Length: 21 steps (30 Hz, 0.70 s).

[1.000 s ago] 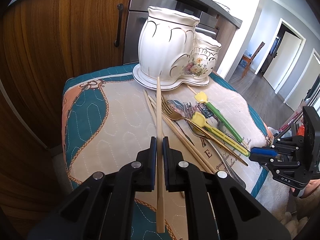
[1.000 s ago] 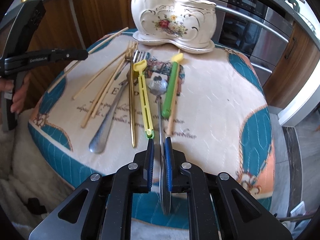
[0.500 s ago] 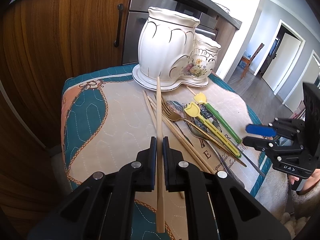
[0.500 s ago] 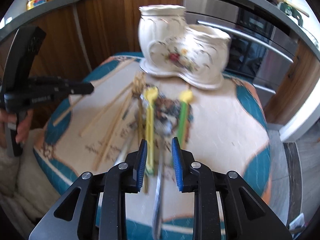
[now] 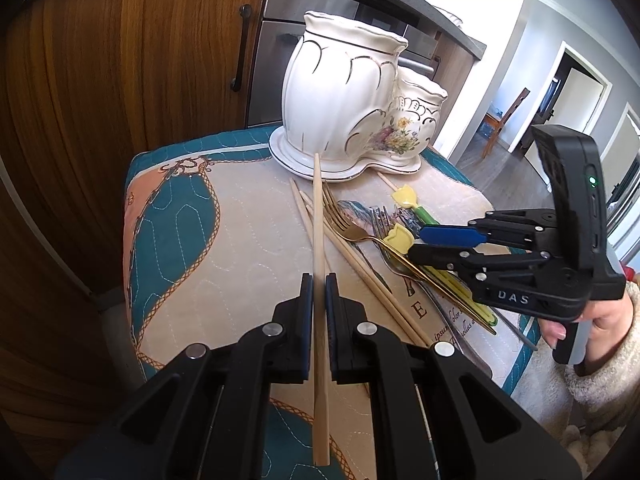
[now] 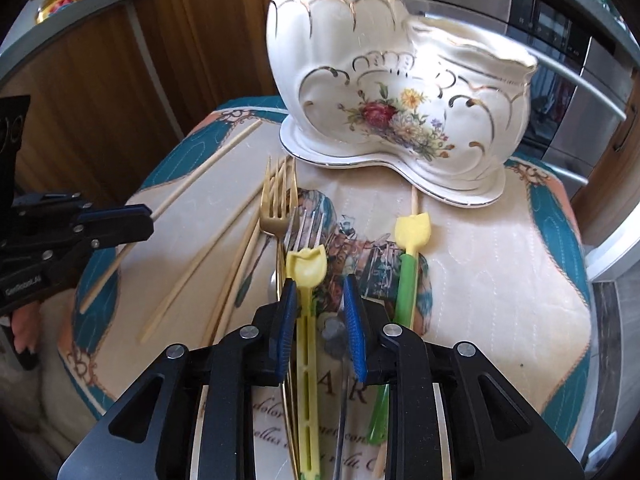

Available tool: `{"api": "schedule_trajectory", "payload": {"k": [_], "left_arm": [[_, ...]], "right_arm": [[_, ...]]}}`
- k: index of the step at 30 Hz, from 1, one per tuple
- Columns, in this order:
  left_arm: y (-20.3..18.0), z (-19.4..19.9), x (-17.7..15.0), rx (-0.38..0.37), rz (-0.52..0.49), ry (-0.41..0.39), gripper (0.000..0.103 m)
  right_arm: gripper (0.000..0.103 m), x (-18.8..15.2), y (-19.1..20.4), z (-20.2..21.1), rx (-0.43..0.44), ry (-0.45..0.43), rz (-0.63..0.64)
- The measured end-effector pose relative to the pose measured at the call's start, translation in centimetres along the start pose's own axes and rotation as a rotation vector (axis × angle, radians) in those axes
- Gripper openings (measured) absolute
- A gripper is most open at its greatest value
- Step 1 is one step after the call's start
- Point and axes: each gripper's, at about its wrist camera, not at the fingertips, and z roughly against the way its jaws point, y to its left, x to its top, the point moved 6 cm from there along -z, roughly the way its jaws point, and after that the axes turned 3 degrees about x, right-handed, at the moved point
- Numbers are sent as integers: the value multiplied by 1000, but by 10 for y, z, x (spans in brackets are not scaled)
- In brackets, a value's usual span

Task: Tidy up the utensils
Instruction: 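Lift the chopstick with the left tool while the right tool grasps the yellow-green utensil, then carry the chopstick and yellow-green utensil up over the ceramic holder with both tools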

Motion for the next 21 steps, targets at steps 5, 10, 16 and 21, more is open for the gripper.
{"api": "schedule_trajectory", "payload": {"k": [5, 10, 16, 21], "left_arm": [[1, -1, 0, -1, 6, 5, 6], [2, -1, 0, 0, 9, 2, 6], [3, 12, 8, -17, 24, -69, 6], [-4, 40, 28, -31, 7, -206, 6]], "right_arm": [[23, 3, -4, -6, 57, 13, -25], [9, 2, -5, -4, 83, -5, -30], [9, 7, -7, 39, 70, -167, -30], [9, 28, -13, 92, 59, -391, -32]]}}
